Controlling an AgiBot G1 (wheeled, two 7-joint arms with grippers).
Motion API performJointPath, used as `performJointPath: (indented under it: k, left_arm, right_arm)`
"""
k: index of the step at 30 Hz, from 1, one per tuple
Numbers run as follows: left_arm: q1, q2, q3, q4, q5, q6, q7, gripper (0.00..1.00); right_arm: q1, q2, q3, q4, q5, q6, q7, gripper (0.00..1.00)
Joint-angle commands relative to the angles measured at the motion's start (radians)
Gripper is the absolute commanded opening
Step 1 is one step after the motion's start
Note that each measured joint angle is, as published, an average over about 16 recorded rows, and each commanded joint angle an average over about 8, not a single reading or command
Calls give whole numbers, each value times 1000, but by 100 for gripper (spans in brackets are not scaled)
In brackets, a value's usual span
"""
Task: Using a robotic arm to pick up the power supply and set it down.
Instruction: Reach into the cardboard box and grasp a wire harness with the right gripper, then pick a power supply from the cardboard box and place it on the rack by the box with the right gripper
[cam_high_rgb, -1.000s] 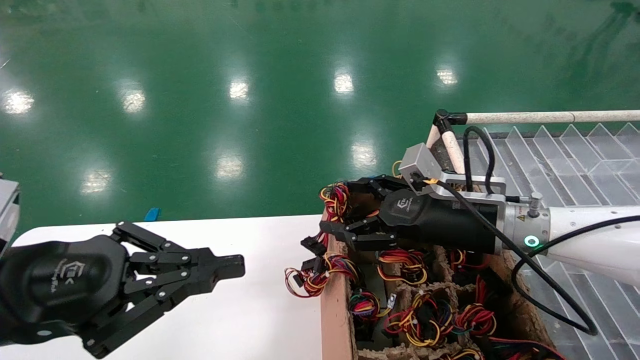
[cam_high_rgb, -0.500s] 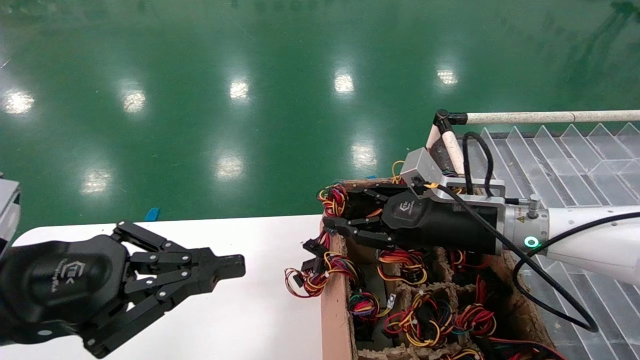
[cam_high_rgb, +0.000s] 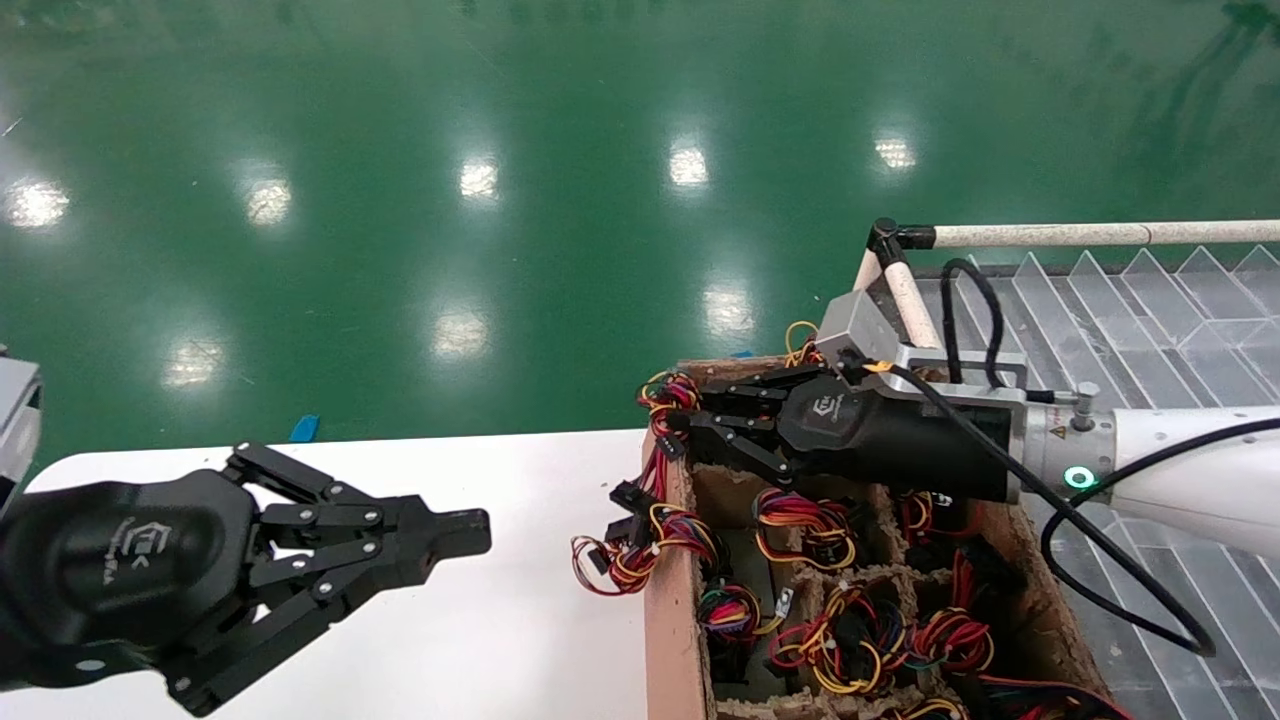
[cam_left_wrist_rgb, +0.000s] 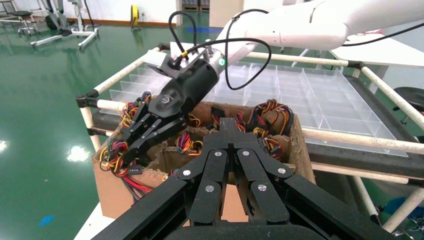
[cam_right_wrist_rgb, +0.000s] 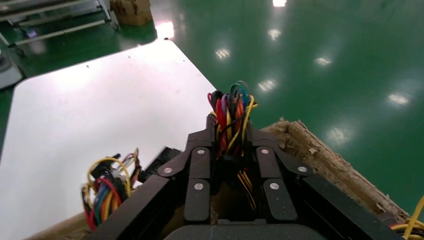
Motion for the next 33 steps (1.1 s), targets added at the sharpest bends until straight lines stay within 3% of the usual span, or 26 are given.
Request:
performJointPath:
  k: [1, 11, 21, 33]
  left_arm:
    - [0, 0, 0, 0, 0, 0, 0, 0]
    - [0, 0, 0, 0, 0, 0, 0, 0]
    - [0, 0, 0, 0, 0, 0, 0, 0]
    - [0, 0, 0, 0, 0, 0, 0, 0]
  right_arm:
    - [1, 3, 3, -4, 5, -6, -2, 0]
    - [51, 42, 17, 25, 13, -40, -50, 0]
    - [194, 138, 62, 113, 94, -180, 3, 0]
    - [440, 195, 71, 104, 53, -151, -61, 0]
